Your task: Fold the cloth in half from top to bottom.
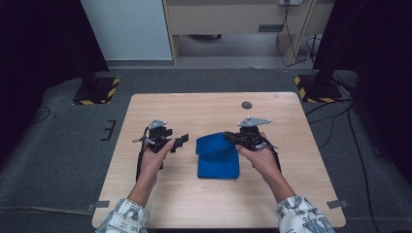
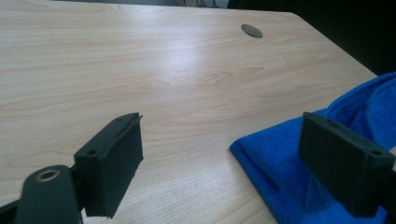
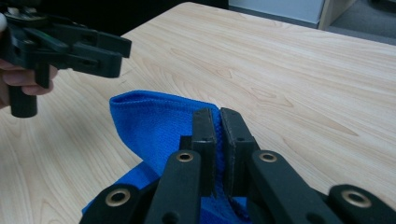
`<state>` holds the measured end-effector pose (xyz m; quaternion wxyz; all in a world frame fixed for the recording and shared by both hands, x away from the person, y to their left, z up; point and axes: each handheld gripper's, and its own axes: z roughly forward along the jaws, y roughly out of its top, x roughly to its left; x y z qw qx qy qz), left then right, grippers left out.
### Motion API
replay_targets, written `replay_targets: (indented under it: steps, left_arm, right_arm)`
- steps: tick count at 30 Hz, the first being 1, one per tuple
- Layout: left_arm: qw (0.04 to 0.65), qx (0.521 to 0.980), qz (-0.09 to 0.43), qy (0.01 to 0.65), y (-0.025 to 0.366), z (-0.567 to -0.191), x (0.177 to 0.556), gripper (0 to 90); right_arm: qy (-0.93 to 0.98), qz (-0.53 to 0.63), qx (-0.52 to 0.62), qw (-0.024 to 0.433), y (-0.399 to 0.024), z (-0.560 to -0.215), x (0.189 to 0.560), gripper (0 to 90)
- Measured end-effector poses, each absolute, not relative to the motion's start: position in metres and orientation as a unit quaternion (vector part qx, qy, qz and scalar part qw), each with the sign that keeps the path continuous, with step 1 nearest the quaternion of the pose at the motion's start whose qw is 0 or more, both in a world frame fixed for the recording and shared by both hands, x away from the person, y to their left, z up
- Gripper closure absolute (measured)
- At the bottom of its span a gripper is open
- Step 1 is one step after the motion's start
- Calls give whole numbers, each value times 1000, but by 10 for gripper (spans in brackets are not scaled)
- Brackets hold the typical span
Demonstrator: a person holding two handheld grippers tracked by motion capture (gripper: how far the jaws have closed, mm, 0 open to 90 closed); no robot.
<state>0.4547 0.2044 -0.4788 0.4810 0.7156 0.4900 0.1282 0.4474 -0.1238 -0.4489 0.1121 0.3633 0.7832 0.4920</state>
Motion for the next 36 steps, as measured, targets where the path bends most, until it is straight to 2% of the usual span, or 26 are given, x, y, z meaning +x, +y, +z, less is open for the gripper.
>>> replay_targets:
  steps: [20, 28, 36]
  left_arm:
    - [470, 723, 133, 488, 196, -484, 452, 134]
    - [459, 734, 128, 485, 184, -489, 451, 135]
    - [454, 735, 126, 487, 182, -492, 451, 135]
  right_arm:
    - [784, 497, 357, 102, -132, -452, 436, 848]
    - [790, 488, 359, 93, -137, -468, 428, 847]
    - [778, 510, 356, 89, -137, -459, 425, 847]
